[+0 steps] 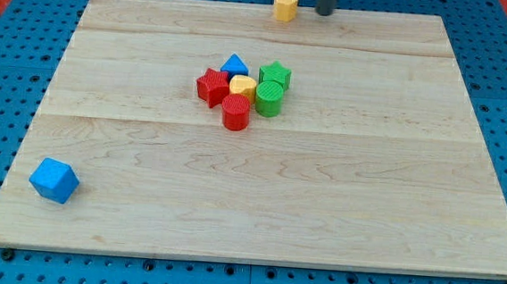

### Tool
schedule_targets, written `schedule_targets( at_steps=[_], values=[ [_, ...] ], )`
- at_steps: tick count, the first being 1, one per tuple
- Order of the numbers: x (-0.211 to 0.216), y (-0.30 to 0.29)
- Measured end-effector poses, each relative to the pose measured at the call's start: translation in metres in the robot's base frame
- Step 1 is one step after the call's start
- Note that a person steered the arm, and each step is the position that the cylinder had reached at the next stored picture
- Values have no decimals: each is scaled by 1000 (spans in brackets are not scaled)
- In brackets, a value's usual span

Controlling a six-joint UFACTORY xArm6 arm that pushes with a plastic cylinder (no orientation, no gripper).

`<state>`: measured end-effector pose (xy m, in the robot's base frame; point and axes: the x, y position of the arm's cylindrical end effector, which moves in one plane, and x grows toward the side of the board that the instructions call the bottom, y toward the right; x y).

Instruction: Push the blue cube towards the red star

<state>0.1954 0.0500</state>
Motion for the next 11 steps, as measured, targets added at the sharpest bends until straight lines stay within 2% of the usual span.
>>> schedule_targets(
  at_steps=[1,2,3,4,5,6,7,9,10,11],
  values=[
    [53,-99],
    [129,-180],
    [217,-289],
    [277,-353],
    [374,-349],
    [387,-287],
    [334,-278],
    [308,-188],
    [297,-107],
    [312,-109]
  ],
)
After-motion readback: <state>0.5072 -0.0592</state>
